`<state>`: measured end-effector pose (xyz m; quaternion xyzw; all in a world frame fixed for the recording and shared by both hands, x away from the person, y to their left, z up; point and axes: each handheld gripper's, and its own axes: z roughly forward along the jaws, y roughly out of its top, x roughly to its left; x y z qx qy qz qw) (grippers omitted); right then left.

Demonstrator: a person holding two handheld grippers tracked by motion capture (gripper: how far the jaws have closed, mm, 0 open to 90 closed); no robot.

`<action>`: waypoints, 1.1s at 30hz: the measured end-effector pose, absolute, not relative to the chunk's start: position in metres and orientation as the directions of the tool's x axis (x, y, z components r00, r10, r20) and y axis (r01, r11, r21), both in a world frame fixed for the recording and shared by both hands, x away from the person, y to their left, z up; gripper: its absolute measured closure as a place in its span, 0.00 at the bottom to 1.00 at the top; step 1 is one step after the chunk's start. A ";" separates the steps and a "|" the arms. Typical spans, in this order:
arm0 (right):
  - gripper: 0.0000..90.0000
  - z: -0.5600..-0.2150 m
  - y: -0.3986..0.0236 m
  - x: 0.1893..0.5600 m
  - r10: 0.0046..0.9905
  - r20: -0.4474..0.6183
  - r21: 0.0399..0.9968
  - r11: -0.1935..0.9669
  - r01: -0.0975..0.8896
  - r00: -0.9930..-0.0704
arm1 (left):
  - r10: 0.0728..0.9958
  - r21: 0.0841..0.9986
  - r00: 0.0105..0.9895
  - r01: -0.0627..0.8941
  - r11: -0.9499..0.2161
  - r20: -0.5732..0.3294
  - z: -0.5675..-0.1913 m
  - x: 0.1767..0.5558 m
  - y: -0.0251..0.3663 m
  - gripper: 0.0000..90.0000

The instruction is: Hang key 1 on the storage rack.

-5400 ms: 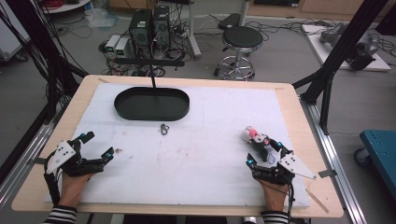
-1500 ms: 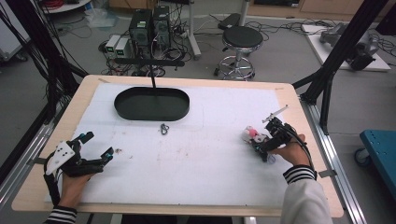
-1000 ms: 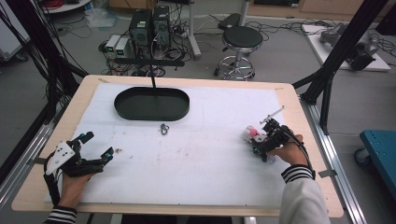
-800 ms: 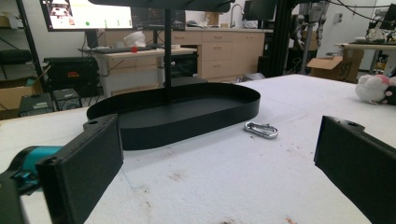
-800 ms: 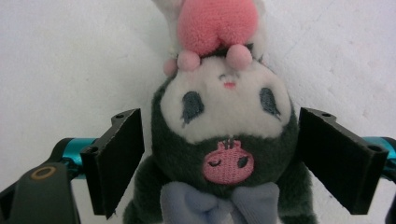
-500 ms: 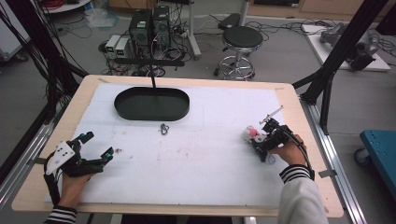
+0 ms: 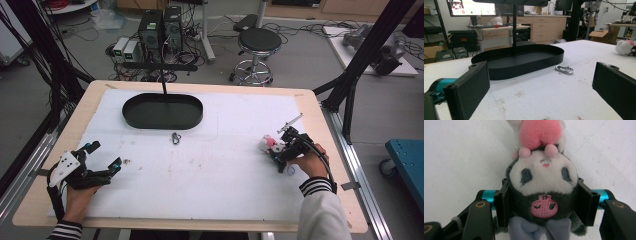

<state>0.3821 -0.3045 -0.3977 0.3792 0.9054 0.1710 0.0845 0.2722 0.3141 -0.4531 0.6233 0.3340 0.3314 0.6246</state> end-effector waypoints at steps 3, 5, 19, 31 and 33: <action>0.45 -0.395 -0.305 0.380 0.713 -0.025 0.389 0.653 0.650 -0.701 | 0.834 1.000 0.552 0.008 0.007 -0.011 -0.453 0.273 0.314 0.02; 0.45 -0.394 -0.304 0.380 0.709 -0.024 0.401 0.653 0.643 -0.705 | 0.833 1.000 0.552 0.017 0.013 -0.020 -0.453 0.273 0.315 0.02; 0.45 -0.379 -0.289 0.371 0.655 -0.009 0.510 0.653 0.560 -0.756 | 0.806 0.999 0.591 0.053 0.009 -0.039 -0.444 0.280 0.314 0.02; 0.45 -0.356 -0.246 0.360 0.555 -0.017 0.597 0.673 0.437 -0.831 | 0.725 0.995 0.689 0.077 -0.058 -0.011 -0.406 0.301 0.295 0.02; 0.45 -0.352 -0.238 0.360 0.537 -0.015 0.608 0.674 0.419 -0.844 | 0.711 0.995 0.704 0.064 -0.071 0.005 -0.401 0.303 0.291 0.02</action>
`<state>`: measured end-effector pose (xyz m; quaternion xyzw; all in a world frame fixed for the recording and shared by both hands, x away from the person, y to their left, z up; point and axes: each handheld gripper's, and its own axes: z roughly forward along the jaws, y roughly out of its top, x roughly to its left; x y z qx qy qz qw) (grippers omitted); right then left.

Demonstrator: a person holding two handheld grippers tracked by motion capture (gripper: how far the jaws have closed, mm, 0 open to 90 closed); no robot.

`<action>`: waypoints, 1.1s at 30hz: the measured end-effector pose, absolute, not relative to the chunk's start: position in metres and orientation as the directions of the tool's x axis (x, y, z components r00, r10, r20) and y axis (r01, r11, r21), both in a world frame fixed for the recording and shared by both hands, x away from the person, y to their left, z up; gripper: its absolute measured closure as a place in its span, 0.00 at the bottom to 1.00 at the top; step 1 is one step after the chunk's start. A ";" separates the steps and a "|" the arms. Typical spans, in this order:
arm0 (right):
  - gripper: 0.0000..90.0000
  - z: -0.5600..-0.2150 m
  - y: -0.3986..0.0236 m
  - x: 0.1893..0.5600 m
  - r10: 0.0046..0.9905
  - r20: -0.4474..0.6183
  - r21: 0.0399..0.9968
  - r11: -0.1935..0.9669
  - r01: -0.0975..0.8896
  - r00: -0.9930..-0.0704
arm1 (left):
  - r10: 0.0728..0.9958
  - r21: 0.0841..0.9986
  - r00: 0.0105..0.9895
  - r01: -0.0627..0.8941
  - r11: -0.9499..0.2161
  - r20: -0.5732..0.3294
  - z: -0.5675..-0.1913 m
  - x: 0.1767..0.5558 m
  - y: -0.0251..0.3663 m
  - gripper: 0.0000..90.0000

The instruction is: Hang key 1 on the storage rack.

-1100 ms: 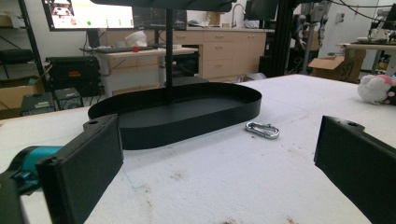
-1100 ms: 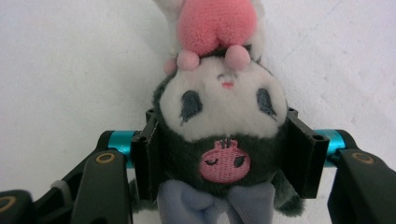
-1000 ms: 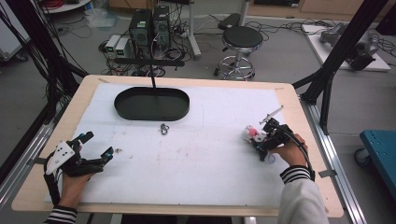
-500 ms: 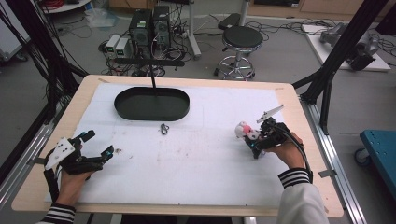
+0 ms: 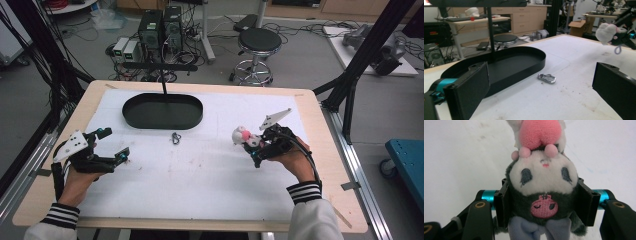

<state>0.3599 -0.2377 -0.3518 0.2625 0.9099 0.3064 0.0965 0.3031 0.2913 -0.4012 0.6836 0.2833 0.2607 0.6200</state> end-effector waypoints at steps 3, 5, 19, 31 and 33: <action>0.45 -0.346 -0.227 0.361 0.507 -0.020 0.633 0.673 0.382 -0.861 | 0.687 0.994 0.726 0.061 -0.095 0.021 -0.394 0.307 0.287 0.02; 0.45 -0.342 -0.220 0.361 0.494 -0.013 0.643 0.670 0.371 -0.869 | 0.671 0.992 0.740 0.053 -0.111 0.035 -0.389 0.309 0.284 0.02; 0.44 -0.328 -0.192 0.362 0.397 -0.012 0.694 0.665 0.278 -0.918 | 0.544 0.985 0.838 0.046 -0.165 0.052 -0.365 0.333 0.256 0.02; 0.44 -0.320 -0.172 0.362 0.320 -0.021 0.712 0.670 0.210 -0.947 | 0.441 0.977 0.895 0.038 -0.209 0.060 -0.348 0.346 0.227 0.02; 0.44 -0.318 -0.168 0.361 0.309 -0.018 0.716 0.668 0.204 -0.951 | 0.413 0.975 0.909 0.041 -0.219 0.054 -0.346 0.348 0.221 0.02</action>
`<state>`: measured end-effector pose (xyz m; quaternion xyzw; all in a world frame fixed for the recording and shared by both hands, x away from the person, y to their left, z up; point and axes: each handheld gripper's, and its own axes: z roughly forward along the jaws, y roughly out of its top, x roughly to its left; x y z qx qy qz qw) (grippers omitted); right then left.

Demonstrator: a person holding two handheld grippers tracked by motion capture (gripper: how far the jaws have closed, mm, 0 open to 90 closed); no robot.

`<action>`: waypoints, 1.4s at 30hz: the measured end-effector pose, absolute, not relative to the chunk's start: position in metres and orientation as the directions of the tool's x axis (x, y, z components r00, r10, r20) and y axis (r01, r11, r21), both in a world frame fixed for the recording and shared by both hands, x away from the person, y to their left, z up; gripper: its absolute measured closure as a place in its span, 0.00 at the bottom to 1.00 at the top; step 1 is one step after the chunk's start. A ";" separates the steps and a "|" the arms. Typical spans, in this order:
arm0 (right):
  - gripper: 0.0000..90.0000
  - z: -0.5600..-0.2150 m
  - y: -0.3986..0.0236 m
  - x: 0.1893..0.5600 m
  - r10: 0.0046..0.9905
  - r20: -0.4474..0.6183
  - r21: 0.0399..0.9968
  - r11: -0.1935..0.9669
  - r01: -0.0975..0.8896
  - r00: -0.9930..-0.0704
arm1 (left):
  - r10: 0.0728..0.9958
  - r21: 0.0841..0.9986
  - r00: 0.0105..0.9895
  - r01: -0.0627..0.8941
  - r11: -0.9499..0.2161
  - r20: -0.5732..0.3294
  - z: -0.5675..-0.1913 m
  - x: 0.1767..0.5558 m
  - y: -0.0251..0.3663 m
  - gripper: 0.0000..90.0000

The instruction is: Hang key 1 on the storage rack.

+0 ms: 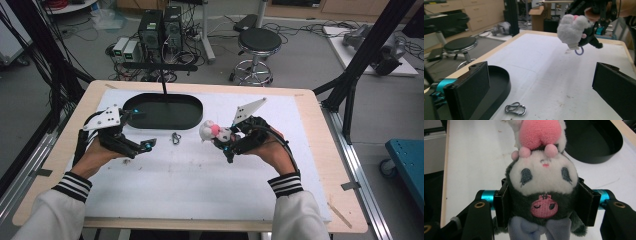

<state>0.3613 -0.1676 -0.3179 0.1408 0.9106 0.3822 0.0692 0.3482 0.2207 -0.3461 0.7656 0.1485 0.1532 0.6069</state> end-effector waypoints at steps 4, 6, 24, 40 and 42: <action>0.44 -0.316 -0.160 0.361 0.282 -0.016 0.726 0.662 0.183 -0.959 | 0.373 0.969 0.926 0.037 -0.243 0.058 -0.342 0.350 0.209 0.02; 0.44 -0.315 -0.156 0.361 0.269 -0.018 0.726 0.666 0.172 -0.963 | 0.358 0.969 0.932 0.028 -0.246 0.064 -0.340 0.350 0.205 0.02; 0.44 -0.307 -0.130 0.361 0.193 -0.026 0.731 0.673 0.114 -0.981 | 0.234 0.955 0.970 0.003 -0.295 0.070 -0.326 0.356 0.159 0.02; 0.44 -0.307 -0.118 0.361 0.157 -0.025 0.730 0.678 0.089 -0.987 | 0.154 0.945 0.986 -0.012 -0.328 0.066 -0.325 0.358 0.148 0.14; 0.44 -0.307 -0.117 0.361 0.155 -0.023 0.730 0.677 0.090 -0.988 | 0.141 0.936 0.988 -0.017 -0.353 0.071 -0.326 0.359 0.145 0.17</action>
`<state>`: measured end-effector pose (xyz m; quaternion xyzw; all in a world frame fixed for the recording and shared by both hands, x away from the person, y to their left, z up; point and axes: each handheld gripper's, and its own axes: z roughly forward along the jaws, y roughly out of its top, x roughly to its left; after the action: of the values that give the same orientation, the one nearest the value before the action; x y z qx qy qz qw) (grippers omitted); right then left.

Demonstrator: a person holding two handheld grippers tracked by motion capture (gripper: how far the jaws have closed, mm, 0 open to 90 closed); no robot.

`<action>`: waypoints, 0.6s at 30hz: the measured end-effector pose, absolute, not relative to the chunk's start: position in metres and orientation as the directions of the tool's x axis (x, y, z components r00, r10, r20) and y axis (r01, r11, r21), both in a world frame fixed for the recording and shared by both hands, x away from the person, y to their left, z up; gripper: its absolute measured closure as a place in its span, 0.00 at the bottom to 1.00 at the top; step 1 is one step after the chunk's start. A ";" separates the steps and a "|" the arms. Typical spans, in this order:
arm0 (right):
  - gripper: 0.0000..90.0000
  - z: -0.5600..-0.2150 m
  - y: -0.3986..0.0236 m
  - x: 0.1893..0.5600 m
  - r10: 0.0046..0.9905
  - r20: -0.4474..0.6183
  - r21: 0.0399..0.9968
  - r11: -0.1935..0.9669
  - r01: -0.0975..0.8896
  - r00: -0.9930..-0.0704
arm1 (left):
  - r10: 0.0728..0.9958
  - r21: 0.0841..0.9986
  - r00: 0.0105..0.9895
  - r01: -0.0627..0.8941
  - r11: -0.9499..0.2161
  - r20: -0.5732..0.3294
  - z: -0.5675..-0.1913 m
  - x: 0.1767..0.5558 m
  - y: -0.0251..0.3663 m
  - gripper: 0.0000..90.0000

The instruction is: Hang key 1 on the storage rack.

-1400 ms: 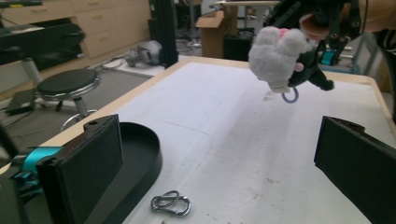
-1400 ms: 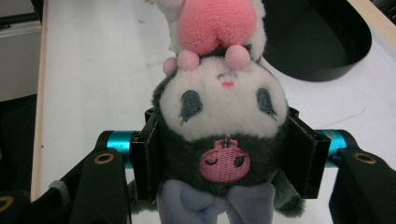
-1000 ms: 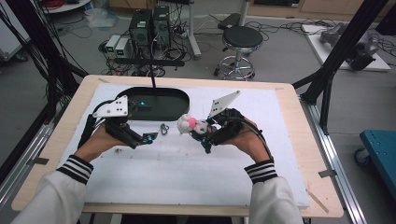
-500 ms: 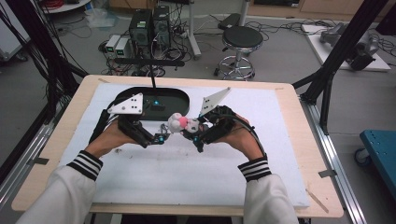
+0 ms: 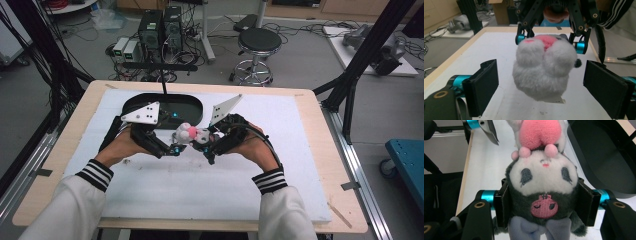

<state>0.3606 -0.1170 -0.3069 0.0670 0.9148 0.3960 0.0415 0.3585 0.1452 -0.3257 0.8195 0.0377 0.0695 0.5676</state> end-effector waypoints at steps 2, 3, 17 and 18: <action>0.44 -0.307 -0.117 0.360 0.155 -0.022 0.730 0.677 0.090 -0.988 | 0.144 0.934 0.987 -0.022 -0.357 0.078 -0.326 0.358 0.144 0.20; 0.44 -0.307 -0.117 0.360 0.152 -0.021 0.732 0.676 0.088 -0.988 | 0.132 0.931 0.988 -0.030 -0.365 0.083 -0.326 0.359 0.143 0.23; 0.44 -0.308 -0.117 0.360 0.126 -0.013 0.727 0.682 0.077 -0.992 | 0.109 0.929 0.991 -0.034 -0.369 0.080 -0.324 0.359 0.141 0.46; 0.44 -0.308 -0.117 0.360 0.126 -0.014 0.725 0.685 0.076 -0.992 | 0.100 0.927 0.992 -0.036 -0.373 0.079 -0.325 0.359 0.140 0.48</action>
<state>0.3604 -0.1166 -0.3080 0.0551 0.9173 0.3932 0.0315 0.3595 0.1399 -0.3249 0.8262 0.0194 0.0611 0.5597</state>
